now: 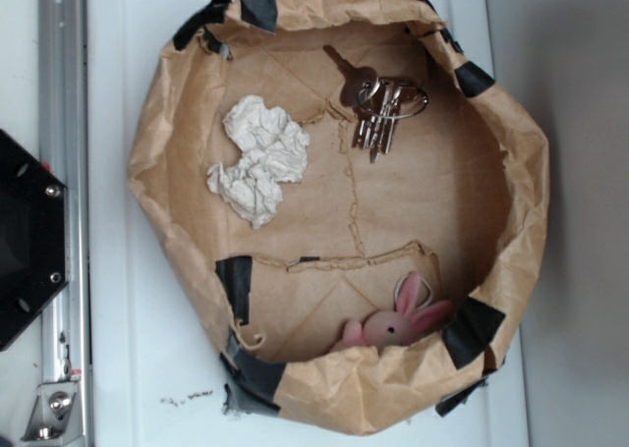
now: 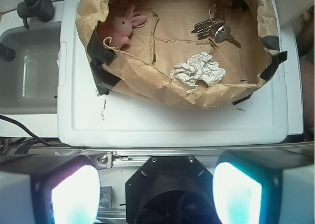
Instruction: Grab the silver keys.
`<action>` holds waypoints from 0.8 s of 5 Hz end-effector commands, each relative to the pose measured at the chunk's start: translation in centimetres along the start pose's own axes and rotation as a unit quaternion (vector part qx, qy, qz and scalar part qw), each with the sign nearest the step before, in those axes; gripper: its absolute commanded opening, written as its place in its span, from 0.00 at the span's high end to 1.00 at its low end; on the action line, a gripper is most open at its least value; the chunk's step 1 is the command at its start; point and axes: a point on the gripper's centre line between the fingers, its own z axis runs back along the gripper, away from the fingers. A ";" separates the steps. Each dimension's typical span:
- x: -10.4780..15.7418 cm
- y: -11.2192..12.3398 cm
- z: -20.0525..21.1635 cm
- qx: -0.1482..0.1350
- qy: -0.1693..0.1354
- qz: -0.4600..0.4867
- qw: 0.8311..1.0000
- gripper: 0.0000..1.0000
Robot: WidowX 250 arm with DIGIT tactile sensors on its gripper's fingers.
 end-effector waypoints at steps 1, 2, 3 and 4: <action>0.0 0.0 0.0 0.000 0.000 0.000 1.000 0.00; 2.5 -1.1 -1.0 -0.007 -0.016 0.000 1.000 0.00; 4.8 -1.5 -2.2 -0.014 -0.058 0.014 0.998 0.00; 7.5 -0.4 -4.1 -0.005 -0.096 0.021 0.995 0.00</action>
